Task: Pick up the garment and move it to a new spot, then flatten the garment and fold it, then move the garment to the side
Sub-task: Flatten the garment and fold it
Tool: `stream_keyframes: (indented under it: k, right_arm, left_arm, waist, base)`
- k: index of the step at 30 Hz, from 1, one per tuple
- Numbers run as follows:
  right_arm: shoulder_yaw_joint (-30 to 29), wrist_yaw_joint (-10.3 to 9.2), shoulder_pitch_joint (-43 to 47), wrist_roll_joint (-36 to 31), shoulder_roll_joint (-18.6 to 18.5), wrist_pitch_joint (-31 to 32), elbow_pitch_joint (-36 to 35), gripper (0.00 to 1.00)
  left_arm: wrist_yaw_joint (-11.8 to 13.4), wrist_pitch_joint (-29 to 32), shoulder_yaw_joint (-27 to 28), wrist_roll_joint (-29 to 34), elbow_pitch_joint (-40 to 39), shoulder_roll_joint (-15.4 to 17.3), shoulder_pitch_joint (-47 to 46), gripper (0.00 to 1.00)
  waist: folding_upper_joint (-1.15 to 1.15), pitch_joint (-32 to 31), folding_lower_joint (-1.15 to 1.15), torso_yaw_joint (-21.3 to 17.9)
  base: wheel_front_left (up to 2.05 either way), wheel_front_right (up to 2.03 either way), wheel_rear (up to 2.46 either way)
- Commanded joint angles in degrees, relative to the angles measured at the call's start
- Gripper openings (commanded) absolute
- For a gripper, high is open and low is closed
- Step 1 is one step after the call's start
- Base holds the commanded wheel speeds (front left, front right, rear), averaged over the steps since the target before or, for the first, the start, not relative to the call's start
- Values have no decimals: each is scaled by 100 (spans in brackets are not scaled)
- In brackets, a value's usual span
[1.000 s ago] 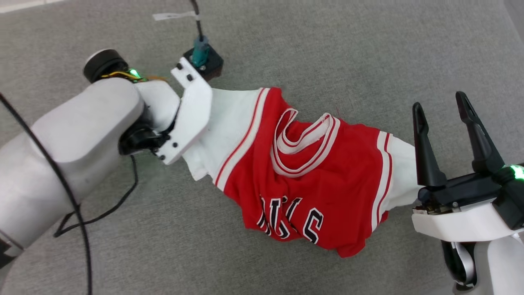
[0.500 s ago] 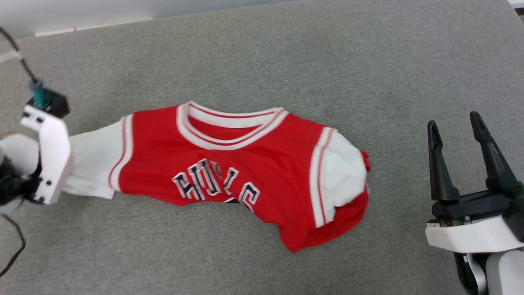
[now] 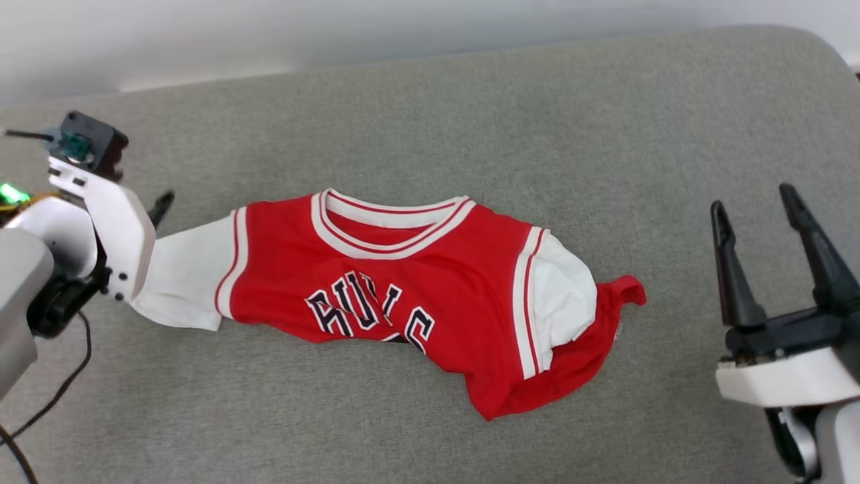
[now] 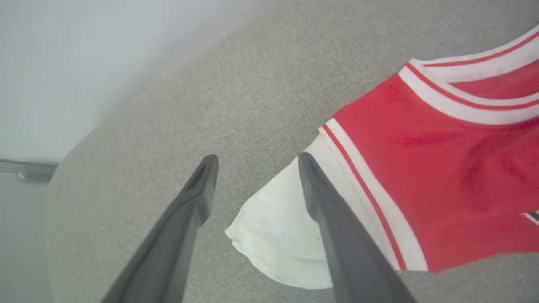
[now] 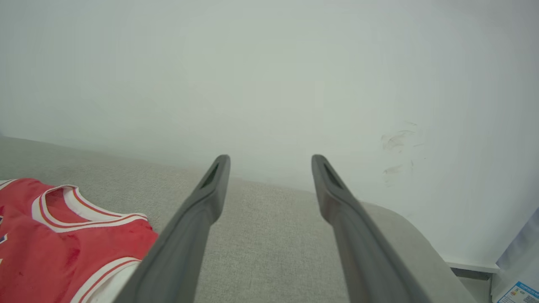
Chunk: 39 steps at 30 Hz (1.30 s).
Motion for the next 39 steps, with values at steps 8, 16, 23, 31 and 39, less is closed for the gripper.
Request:
stream_keyframes:
  k: [8,16,23,31,39]
  right_arm:
    - [813,-4,-1108,387,-1109,713,350,100]
    - [2844,-4,-2679,2126,-2491,3466,642,100]
    - [4213,-4,-3932,3803,-3285,5596,1010,100]
    - [4997,-4,-4865,4752,-3401,6872,1710,100]
    - [5429,-4,-4886,4995,-3106,6850,2536,100]
  left_arm:
    - [1276,-1899,523,204,-876,168,716,100]
    - [2794,-2809,1266,247,-2267,289,1924,100]
    - [3554,-2818,2687,1251,-3356,-354,3154,100]
    - [3285,-2819,3765,2555,-3654,-1576,4010,100]
    - [2745,-2820,4567,3398,-3611,-2801,4552,100]
  waist:
    - [0,-409,0,384]
    - [0,-364,0,676]
    - [0,-109,0,1027]
    - [0,391,0,1471]
    - [0,840,0,1763]
  base:
    - [0,0,0]
    - [0,0,0]
    - [0,0,0]
    - [0,0,0]
    - [0,0,0]
